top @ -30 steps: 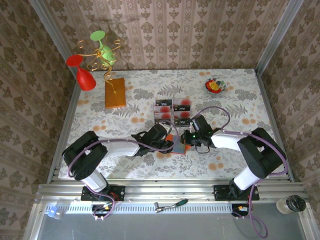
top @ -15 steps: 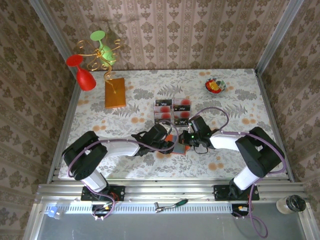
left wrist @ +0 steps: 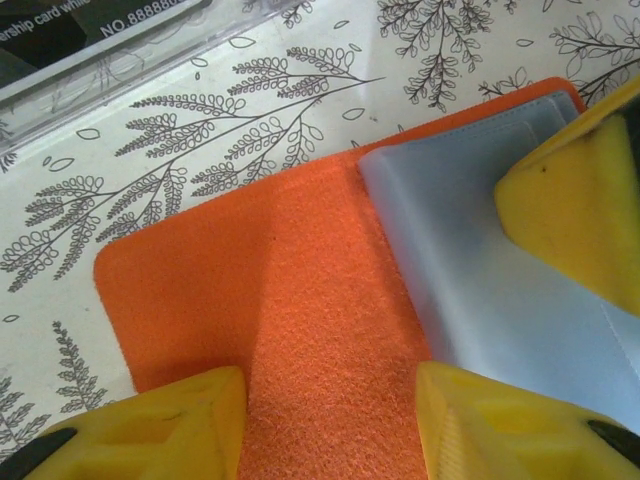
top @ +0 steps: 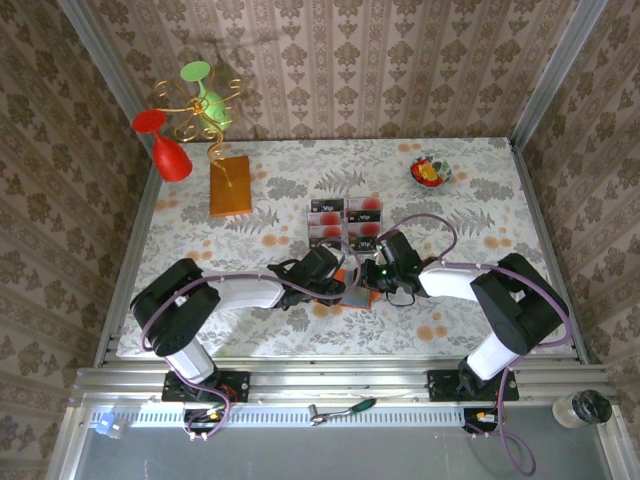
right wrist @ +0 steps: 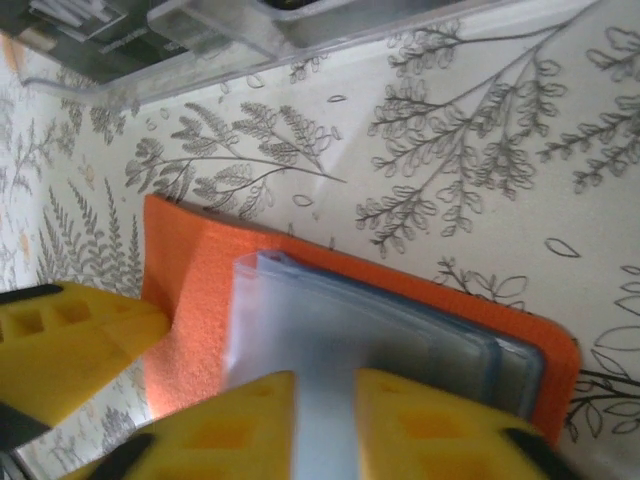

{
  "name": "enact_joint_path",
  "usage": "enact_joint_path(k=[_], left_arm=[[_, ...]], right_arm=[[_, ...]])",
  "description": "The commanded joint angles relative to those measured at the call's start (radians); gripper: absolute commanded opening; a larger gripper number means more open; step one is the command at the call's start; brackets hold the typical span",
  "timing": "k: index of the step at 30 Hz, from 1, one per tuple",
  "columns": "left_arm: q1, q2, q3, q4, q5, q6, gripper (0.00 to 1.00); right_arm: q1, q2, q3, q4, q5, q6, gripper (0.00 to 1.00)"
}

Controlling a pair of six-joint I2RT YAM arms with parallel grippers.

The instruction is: Put the credit cards into the card holder

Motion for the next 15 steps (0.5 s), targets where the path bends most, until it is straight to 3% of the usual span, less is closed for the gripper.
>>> enact_joint_path(k=[1, 4, 8, 15], left_arm=[[-0.008, 0.027, 0.009, -0.041, -0.012, 0.006, 0.47], [-0.009, 0.033, 0.005, -0.035, -0.013, -0.002, 0.46], [-0.011, 0.037, -0.001, -0.027, -0.010, -0.009, 0.46], [-0.010, 0.003, -0.026, 0.004, -0.020, -0.018, 0.53]], right_arm=[[0.005, -0.043, 0.022, -0.047, 0.013, -0.001, 0.35], [0.005, -0.068, 0.019, -0.066, 0.029, -0.006, 0.43], [0.003, -0.089, 0.003, -0.071, 0.045, -0.008, 0.43], [0.002, -0.055, 0.000, -0.071, 0.053, -0.022, 0.15]])
